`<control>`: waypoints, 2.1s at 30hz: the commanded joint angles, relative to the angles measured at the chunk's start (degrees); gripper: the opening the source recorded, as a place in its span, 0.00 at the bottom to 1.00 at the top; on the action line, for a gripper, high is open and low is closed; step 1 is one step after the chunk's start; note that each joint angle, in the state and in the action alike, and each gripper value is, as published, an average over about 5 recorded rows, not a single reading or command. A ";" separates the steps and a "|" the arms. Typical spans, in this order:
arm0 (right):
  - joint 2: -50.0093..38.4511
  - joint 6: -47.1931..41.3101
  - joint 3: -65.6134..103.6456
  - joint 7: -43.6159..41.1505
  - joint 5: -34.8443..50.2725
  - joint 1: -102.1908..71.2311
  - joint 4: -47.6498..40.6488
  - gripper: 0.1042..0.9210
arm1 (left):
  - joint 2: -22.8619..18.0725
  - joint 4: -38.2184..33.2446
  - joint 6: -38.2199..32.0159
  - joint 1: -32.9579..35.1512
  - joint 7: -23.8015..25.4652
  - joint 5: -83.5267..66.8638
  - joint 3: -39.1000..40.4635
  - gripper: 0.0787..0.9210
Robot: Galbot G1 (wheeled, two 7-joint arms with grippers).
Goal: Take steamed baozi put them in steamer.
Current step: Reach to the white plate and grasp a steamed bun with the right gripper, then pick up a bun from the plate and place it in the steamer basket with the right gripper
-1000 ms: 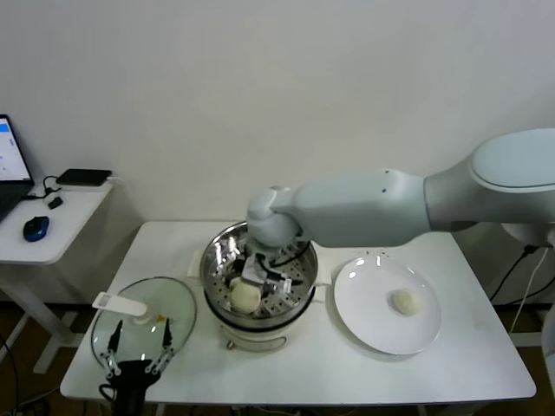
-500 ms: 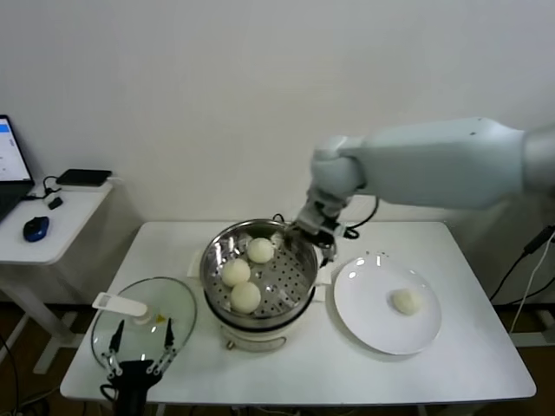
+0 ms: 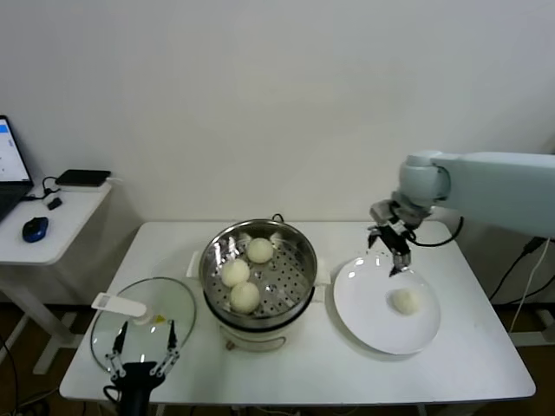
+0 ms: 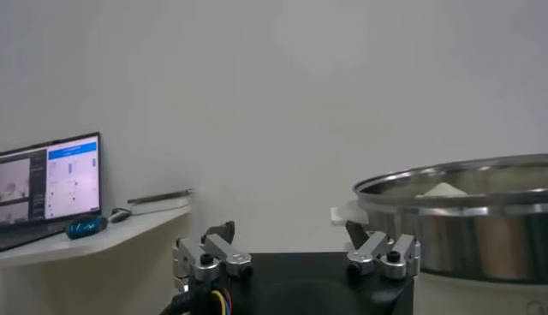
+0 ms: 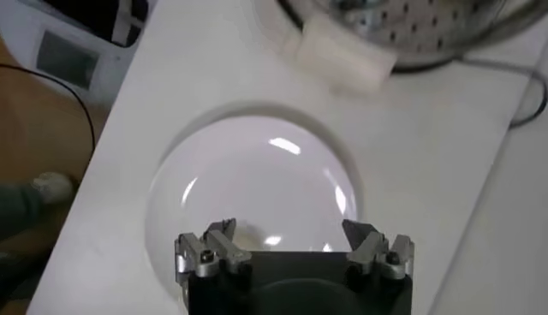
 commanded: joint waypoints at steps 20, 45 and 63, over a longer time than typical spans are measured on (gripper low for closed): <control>-3.70 -2.20 20.38 -1.01 -15.33 -30.60 -18.69 0.88 | -2.80 2.01 0.16 -0.13 -0.12 1.07 -0.25 0.88; -3.41 -3.40 20.51 -0.37 -13.46 -27.08 -16.26 0.61 | -2.80 0.75 0.15 0.55 -0.39 1.36 -0.14 0.88; 3.47 -11.43 -1.58 -2.05 16.13 16.02 5.08 0.55 | -2.80 0.36 0.38 0.38 -0.09 1.24 0.71 0.88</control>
